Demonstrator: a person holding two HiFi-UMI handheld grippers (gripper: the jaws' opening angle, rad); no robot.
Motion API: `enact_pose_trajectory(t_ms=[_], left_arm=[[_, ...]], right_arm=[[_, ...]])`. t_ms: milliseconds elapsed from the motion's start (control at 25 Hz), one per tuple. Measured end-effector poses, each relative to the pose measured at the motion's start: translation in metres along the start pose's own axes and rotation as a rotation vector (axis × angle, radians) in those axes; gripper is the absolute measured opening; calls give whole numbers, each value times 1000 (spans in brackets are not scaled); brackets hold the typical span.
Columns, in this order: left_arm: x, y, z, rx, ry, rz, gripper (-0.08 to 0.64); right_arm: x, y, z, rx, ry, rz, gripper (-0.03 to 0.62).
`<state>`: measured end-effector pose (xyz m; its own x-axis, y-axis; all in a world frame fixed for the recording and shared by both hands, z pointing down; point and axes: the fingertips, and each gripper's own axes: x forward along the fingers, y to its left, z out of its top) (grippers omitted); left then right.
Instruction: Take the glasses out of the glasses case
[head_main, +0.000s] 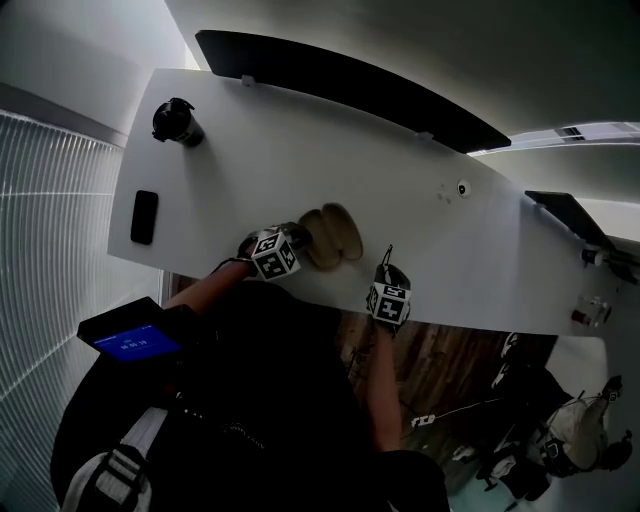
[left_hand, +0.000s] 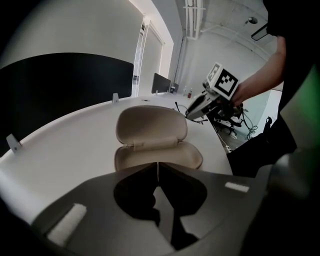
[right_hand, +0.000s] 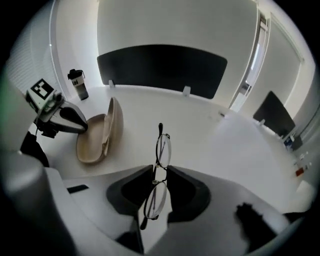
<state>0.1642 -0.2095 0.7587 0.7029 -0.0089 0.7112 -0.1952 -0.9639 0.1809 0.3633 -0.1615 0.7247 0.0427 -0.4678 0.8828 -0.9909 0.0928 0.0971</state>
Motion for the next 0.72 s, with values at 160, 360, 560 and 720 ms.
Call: enact_pose_trajectory(t_ms=[160, 360, 560, 720], left_arm=[[-2, 2, 2, 17, -4, 9, 15], [-8, -5, 1, 78, -15, 3, 15], [-19, 0, 15, 80, -72, 22, 15], [-30, -1, 25, 86, -102, 42, 15]], right_arm=[[28, 15, -20, 4, 67, 47, 94], [31, 26, -15, -72, 17, 32, 95], [-1, 30, 19, -86, -146, -14, 112], [-36, 53, 31, -43, -257, 42, 51]])
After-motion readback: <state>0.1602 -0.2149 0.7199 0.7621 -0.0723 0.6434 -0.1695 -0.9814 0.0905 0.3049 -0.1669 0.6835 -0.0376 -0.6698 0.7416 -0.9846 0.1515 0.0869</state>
